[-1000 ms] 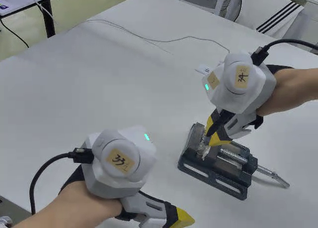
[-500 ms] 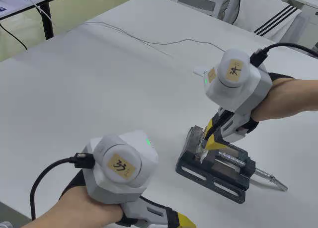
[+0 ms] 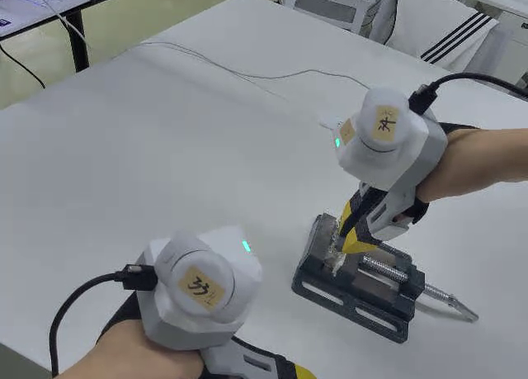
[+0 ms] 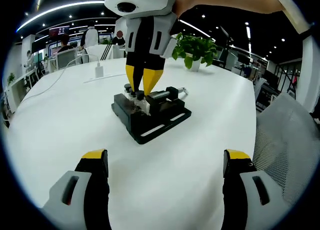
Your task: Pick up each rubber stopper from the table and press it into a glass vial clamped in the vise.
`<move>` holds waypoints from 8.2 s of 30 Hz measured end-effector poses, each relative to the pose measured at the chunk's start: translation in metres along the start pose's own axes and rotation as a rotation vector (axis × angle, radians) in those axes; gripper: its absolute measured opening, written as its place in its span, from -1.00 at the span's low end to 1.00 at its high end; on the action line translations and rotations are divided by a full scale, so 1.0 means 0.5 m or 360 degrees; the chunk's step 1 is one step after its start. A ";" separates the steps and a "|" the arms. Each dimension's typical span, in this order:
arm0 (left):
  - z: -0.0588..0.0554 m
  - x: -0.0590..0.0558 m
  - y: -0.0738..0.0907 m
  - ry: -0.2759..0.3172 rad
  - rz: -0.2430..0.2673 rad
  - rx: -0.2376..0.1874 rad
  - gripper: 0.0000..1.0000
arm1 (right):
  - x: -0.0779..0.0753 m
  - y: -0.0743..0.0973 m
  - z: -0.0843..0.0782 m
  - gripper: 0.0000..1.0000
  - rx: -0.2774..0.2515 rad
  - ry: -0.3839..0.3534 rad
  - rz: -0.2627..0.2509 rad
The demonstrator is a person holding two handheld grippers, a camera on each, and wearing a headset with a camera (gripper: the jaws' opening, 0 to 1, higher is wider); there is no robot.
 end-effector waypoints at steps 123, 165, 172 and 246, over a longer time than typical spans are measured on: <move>0.047 0.026 -0.006 0.0038 0.0020 -0.0077 0.87 | -0.007 -0.005 0.002 -1.00 0.0045 -0.0294 0.0032; 0.065 0.001 0.061 -0.0052 0.0141 -0.0108 0.88 | 0.032 0.008 -0.029 -0.87 -0.0381 -0.0384 -0.0300; 0.065 0.000 0.054 -0.0058 0.0125 -0.0095 0.88 | 0.065 0.009 -0.048 -0.56 -0.0575 -0.0546 -0.0367; 0.039 0.038 0.038 -0.0037 0.0059 0.0065 0.89 | 0.345 -0.040 -0.182 0.99 -0.1096 -0.1451 -0.0821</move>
Point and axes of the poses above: the centre of the closed fingertips' face, and the gripper's own axes: y roughly backward along the fingers, x roughly to its left, z roughly out of its top, the point moved 6 cm from there along y, roughly backward along the fingers, and after that the axes turned 11 degrees about y, right-handed, at the moved point
